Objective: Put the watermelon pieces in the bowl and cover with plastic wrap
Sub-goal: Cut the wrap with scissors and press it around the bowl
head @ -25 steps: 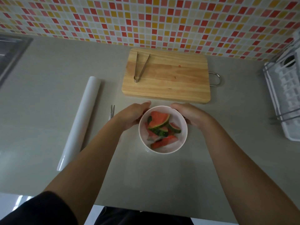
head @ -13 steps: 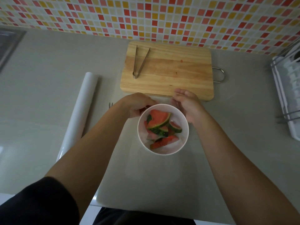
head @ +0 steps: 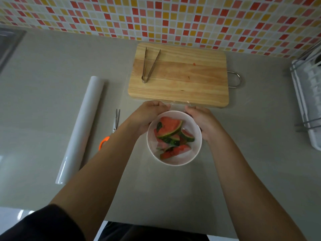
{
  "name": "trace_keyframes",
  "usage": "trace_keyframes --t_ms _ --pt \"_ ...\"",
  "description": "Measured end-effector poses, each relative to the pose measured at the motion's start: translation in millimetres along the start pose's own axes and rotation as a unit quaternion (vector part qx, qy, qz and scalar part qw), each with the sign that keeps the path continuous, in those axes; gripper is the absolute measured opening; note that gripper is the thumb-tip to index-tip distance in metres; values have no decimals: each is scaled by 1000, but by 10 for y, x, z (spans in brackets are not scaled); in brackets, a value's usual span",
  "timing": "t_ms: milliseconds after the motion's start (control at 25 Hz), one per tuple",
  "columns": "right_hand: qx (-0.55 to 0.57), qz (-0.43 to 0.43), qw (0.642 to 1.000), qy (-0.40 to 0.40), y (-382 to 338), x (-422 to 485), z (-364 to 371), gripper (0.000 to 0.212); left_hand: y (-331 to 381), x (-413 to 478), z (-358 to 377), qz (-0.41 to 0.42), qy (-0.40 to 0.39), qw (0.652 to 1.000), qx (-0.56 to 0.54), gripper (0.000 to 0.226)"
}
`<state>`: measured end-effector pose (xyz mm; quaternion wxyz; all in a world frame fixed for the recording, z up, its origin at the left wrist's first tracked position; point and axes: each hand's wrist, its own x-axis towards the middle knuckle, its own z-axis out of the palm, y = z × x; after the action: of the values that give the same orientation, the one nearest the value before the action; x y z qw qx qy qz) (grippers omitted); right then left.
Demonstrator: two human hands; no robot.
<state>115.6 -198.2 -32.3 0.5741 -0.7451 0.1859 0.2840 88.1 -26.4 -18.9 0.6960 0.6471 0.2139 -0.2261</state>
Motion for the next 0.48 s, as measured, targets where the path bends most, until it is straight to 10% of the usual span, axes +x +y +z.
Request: trace_keyframes --t_ms 480 --pt "193 62 978 -51 36 -8 12 18 14 -50 60 29 37 999 3 16"
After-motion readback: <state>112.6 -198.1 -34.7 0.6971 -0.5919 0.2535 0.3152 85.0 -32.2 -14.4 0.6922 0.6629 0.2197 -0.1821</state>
